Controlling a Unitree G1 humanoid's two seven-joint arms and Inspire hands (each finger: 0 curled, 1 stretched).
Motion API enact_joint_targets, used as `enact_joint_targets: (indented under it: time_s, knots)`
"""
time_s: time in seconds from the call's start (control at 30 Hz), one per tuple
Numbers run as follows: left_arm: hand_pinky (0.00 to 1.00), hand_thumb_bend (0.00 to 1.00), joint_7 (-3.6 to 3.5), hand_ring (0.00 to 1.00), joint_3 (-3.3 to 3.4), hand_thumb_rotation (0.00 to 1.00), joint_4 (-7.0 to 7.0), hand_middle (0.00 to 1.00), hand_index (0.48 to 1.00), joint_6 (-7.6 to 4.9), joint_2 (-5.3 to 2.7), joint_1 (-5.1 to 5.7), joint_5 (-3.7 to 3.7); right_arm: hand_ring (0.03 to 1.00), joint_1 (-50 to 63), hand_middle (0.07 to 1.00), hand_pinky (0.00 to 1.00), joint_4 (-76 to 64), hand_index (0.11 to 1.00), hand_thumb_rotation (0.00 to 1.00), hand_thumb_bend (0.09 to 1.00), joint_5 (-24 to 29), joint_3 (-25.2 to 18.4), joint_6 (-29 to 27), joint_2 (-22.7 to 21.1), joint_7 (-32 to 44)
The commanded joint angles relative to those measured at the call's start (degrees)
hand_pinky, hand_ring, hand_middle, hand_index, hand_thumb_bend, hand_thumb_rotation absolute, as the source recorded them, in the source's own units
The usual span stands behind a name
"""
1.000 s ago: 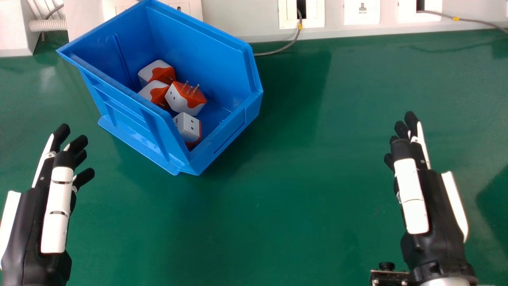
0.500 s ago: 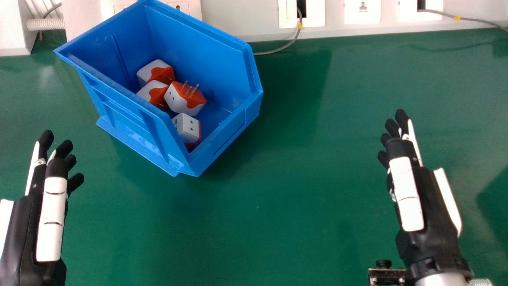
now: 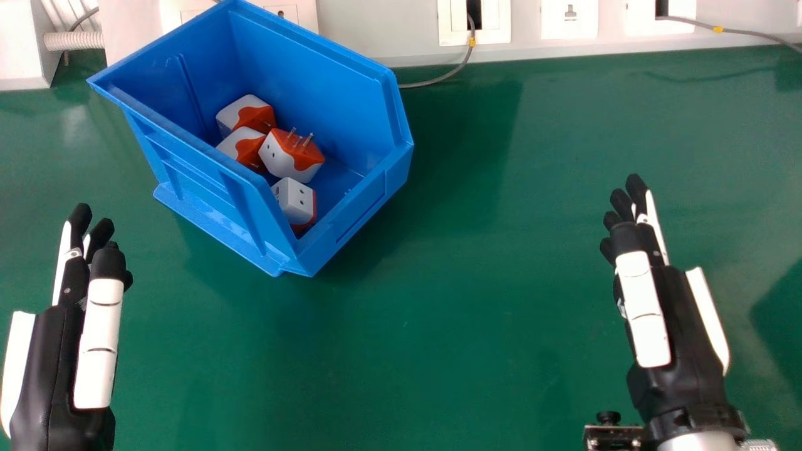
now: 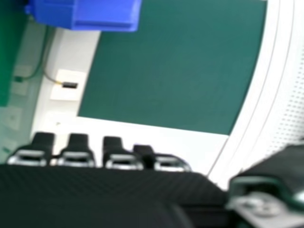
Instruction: Pick all objects and put in blue box
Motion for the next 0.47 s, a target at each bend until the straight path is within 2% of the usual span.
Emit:
enact_joint_targets:
  time_s: [0.0,0.07,0.17,0.3,0.43]
  knots:
    - [0.93,0.6,-0.39,0.97,0.01,1.0,0.69,0.98,0.992,-2.63,0.51,-0.37,-0.18,1.0,-1.2,1.0,1.0,0.0,1.0,1.0,0.455,0.2,-0.3,-2.3,0.0,-0.1]
    - [0.92,0.59,-0.37,0.97,-0.19,1.0,1.34,0.97,0.991,-3.49,0.19,-0.42,-0.21,1.0,-1.4,1.0,1.0,0.7,1.0,1.0,0.452,-0.2,-0.3,-3.2,0.0,-0.3]
    - [0.9,0.58,0.08,0.96,-0.85,1.0,1.68,0.97,0.986,-3.79,-0.51,-0.52,0.14,1.0,-2.0,1.0,1.0,2.3,1.0,1.0,0.452,-0.4,-0.8,-4.3,-0.2,-0.6]
    - [0.88,0.54,0.68,0.94,-1.52,1.0,1.0,0.95,0.979,-3.33,-1.11,-0.24,0.48,1.0,-2.6,1.0,0.99,3.2,1.0,1.0,0.454,-0.8,-1.4,-4.7,-0.3,-1.3]
    - [0.87,0.52,1.0,0.93,-1.48,1.0,0.77,0.94,0.976,-2.86,-1.07,-0.25,0.34,1.0,-2.8,1.0,0.98,3.2,1.0,1.0,0.464,-1.5,-1.6,-4.2,-0.1,-2.3]
